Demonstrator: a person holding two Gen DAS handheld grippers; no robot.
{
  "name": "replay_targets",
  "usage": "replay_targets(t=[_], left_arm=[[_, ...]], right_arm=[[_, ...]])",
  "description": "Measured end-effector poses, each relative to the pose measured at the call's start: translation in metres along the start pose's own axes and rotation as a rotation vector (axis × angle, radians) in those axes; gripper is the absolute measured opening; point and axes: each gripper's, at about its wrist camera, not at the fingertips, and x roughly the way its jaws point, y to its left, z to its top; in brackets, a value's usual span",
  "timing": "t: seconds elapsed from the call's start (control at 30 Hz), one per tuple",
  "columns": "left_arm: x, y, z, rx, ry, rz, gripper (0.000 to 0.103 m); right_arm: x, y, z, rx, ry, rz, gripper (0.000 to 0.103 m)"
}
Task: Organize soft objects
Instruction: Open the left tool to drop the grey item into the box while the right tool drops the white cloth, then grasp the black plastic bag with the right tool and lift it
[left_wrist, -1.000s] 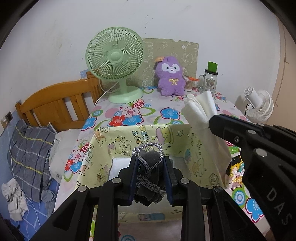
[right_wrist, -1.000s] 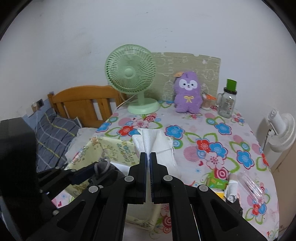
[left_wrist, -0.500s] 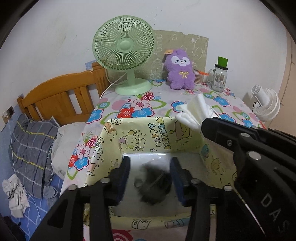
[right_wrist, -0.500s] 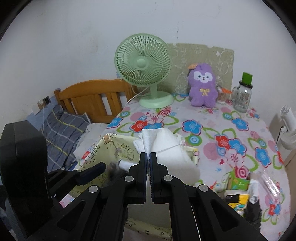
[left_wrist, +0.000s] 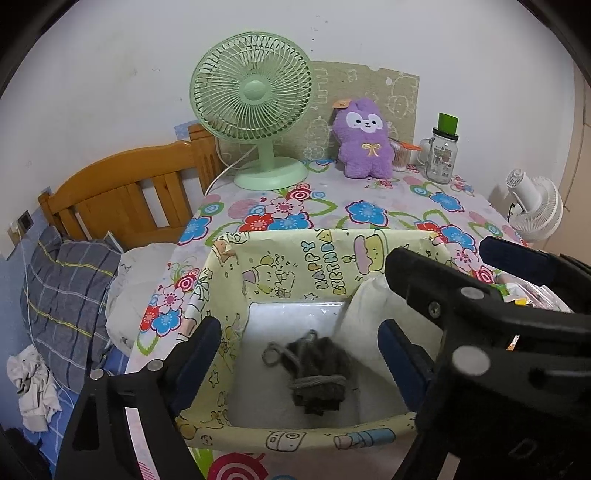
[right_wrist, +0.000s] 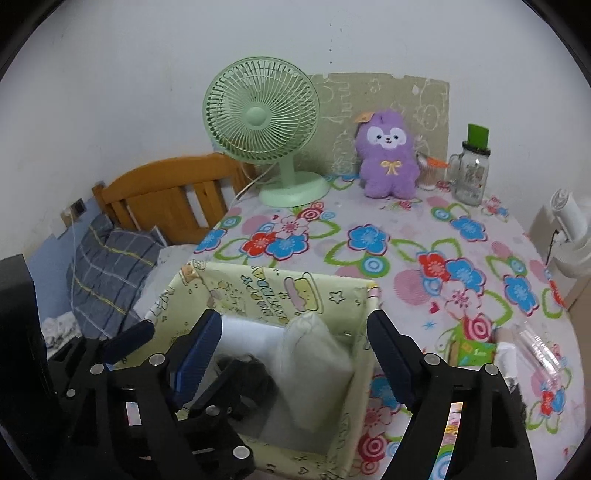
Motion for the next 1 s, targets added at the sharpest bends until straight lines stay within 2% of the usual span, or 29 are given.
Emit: replay_targets(t=[0.5,1.0], left_arm=[[-0.021,-0.018,0.002,-0.004,-0.039,-0.008,0.090],[-0.056,-0.043,0.001,-0.017,-0.097,-0.002,0.096]], right_arm=[[-0.018,-0.010,-0.005,-0.034,-0.005,-0.066,0.097],[-0.057,-0.037,-0.010,-0.024,-0.032,-0.099,0.098]])
